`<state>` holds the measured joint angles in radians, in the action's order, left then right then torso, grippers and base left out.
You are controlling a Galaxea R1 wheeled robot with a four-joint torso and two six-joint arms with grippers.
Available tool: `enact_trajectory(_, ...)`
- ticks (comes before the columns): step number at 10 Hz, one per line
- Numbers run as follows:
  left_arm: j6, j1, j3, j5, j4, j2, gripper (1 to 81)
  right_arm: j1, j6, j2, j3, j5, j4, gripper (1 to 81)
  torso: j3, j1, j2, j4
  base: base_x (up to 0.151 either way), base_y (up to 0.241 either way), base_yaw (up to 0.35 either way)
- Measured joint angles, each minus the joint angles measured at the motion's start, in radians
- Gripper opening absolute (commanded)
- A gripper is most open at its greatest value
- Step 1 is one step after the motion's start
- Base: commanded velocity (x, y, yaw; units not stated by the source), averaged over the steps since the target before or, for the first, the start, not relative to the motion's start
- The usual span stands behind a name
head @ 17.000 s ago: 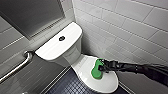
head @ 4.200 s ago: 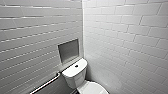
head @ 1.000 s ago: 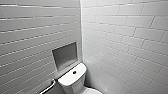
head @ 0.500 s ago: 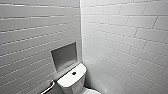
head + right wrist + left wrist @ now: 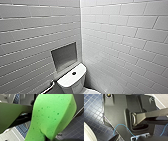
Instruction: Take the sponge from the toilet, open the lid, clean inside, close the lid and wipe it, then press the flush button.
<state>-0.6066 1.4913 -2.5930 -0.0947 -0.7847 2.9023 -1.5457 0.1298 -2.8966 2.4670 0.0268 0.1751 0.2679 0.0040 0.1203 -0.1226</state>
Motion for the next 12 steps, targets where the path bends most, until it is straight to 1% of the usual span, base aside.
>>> enact_trajectory(2, 0.0, -0.004, 0.103, -0.003, 0.0, -0.07, 81.1, 0.0, -0.001, 0.077, -0.122, -0.014, 0.0, 1.0, 0.0, 0.0, 0.0, 0.0, 0.0, 0.0, 0.0)
enact_trajectory(4, -0.001, -0.024, 0.254, -0.005, 0.001, -0.144, 81.1, -0.001, -0.003, 0.139, -0.23, -0.037, 0.0, 1.0, 0.0, 0.0, 0.0, 0.0, 0.0, 0.0, 0.0)
enact_trajectory(6, -0.048, -0.039, 0.362, -0.01, 0.04, -0.221, 81.1, -0.009, -0.005, 0.172, -0.253, -0.053, 0.0, 1.0, 0.0, 0.0, 0.0, 0.0, 0.0, 0.0, 0.0)
enact_trajectory(7, -0.069, -0.034, 0.403, -0.004, 0.055, -0.265, 81.1, -0.009, -0.005, 0.17, -0.252, -0.055, 0.0, 1.0, 0.0, 0.0, 0.0, 0.0, 0.0, 0.0, 0.0)
enact_trajectory(9, -0.088, -0.028, 0.541, 0.017, 0.078, -0.346, 81.1, -0.008, -0.005, 0.165, -0.253, -0.059, 0.0, 1.0, 0.0, 0.0, 0.0, 0.0, 0.0, 0.0, 0.0)
enact_trajectory(10, -0.091, -0.033, 0.618, 0.048, 0.096, -0.377, 81.1, -0.007, -0.005, 0.166, -0.252, -0.059, 0.0, 1.0, 0.0, 0.0, 0.0, 0.0, 0.0, 0.0, 0.0)
enact_trajectory(11, -0.074, -0.049, 0.679, 0.11, 0.129, -0.404, 81.1, -0.005, -0.005, 0.164, -0.253, -0.06, 0.0, 1.0, 0.0, 0.0, 0.0, 0.0, 0.0, 0.0, 0.0)
enact_trajectory(12, -0.019, -0.075, 0.717, 0.202, 0.192, -0.426, 81.1, -0.005, -0.006, 0.165, -0.253, -0.06, 0.0, 1.0, 0.0, 0.0, 0.0, 0.0, 0.0, 0.0, 0.0)
